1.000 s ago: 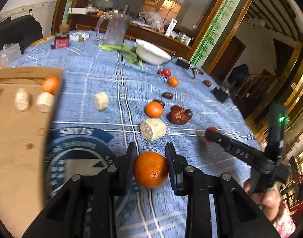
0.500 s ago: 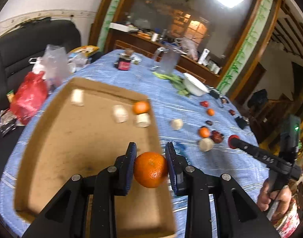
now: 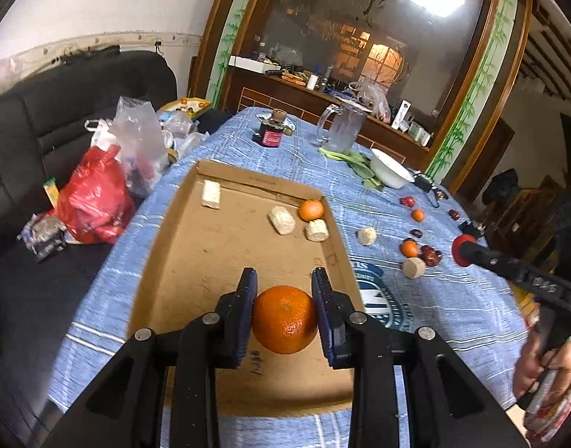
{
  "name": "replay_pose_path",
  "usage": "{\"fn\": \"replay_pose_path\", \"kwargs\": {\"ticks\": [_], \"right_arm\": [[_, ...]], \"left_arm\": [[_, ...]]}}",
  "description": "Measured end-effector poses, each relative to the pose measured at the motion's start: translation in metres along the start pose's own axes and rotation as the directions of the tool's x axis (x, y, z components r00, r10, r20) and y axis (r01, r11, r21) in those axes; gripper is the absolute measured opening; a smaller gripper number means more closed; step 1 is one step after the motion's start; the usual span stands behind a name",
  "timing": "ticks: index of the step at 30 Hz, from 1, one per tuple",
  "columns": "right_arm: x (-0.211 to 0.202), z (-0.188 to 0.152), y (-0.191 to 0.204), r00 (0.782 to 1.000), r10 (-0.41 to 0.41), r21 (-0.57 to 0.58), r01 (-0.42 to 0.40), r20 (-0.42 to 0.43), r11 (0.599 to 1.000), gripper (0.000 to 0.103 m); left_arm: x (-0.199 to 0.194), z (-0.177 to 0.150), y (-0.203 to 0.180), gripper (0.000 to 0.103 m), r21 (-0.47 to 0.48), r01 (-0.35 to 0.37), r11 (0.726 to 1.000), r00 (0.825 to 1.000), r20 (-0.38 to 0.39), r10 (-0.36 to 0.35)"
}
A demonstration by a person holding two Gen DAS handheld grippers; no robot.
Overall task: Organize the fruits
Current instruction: 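Carry the orange and tomato into the cardboard box and open both tools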
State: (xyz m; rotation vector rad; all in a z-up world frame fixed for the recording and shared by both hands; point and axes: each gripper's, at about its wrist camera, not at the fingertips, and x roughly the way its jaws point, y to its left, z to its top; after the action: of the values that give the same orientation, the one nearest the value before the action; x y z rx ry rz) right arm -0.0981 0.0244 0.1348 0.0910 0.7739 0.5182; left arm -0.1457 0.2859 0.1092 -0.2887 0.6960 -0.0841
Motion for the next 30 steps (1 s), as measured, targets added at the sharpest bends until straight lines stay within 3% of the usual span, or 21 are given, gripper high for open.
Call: {"fn": "replay_pose_path", "kwargs": {"ticks": [5,13,18,30], "right_arm": [[0.029,0.01,0.032,0.998,0.052,0.003,-0.052,-0.048,0.999,0.033],[0.122,0.018,0.077,0.985,0.048,-0.07,-0.061,-0.166,0.996,0.033],[0.166,0.015,0.077,0.973,0.039,-0.071,-0.056,-0.227,0.996,0.033],[0.203,0.014,0.057,0.959,0.024,-0.047,-0.039,-0.281,0.998,0.034]], "left_arm": [[0.02,0.027,0.019,0.029,-0.024,-0.018,1.0,0.998,-0.064,0.017],[0.077,0.058,0.046,0.029,-0.02,-0.116,0.993,0.98,-0.167,0.111],[0.121,0.06,0.069,0.029,-0.062,-0.161,0.985,0.956,-0.257,0.14],[0.157,0.069,0.063,0.031,-0.013,-0.224,0.975,0.924,-0.321,0.208]]}}
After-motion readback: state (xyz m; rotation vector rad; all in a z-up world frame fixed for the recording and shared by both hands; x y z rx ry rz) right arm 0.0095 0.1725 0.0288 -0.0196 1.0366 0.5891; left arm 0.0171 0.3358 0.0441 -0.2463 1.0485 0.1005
